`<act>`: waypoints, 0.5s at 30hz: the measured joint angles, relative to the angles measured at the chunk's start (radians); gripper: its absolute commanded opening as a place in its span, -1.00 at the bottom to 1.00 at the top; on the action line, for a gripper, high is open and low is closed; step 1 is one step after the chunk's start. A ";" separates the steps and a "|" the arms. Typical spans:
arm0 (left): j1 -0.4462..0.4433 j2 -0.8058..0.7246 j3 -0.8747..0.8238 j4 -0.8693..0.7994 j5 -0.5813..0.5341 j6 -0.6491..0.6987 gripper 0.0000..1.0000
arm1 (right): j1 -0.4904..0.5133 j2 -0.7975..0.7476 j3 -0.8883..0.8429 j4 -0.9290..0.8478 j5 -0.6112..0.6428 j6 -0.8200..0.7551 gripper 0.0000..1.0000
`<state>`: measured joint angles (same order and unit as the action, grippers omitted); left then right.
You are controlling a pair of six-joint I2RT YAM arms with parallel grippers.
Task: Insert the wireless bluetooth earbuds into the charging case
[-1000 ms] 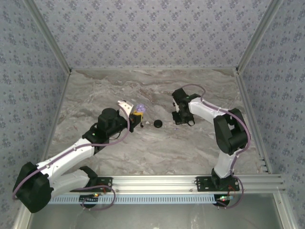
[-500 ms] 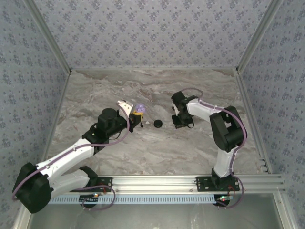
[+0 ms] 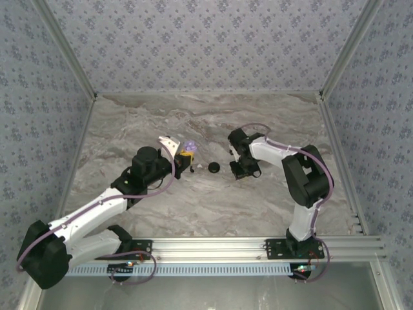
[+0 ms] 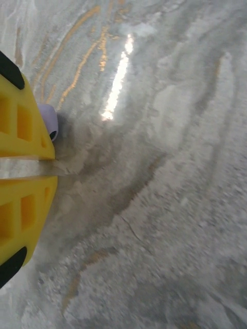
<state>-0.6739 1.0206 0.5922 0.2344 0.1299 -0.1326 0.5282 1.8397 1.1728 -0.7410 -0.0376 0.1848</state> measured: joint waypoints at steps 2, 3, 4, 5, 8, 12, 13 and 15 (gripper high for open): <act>0.000 -0.002 -0.001 0.000 0.000 0.000 -0.69 | 0.011 -0.008 0.000 -0.010 0.015 0.005 -0.51; 0.000 -0.002 -0.002 0.000 0.000 0.000 -0.69 | 0.018 -0.016 0.000 -0.015 0.028 0.008 -0.48; 0.000 -0.003 -0.002 0.000 0.000 0.000 -0.69 | 0.024 -0.025 0.000 -0.021 0.042 0.009 -0.47; 0.000 -0.003 -0.003 -0.001 0.000 0.000 -0.69 | 0.030 -0.033 0.000 -0.025 0.057 0.012 -0.47; 0.000 -0.005 -0.003 0.000 0.000 0.000 -0.69 | 0.046 -0.056 0.009 -0.045 0.088 0.013 -0.42; 0.000 -0.005 -0.003 0.000 0.000 0.000 -0.69 | 0.063 -0.064 0.034 -0.045 0.086 0.012 -0.33; 0.000 -0.005 -0.003 0.000 0.000 0.000 -0.69 | 0.068 -0.064 0.040 -0.044 0.083 0.012 -0.31; 0.000 -0.005 -0.003 0.000 0.000 0.000 -0.69 | 0.074 -0.064 0.047 -0.044 0.077 0.011 -0.28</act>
<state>-0.6739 1.0153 0.5896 0.2340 0.1295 -0.1326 0.6022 1.7752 1.2198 -0.7853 0.0395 0.1959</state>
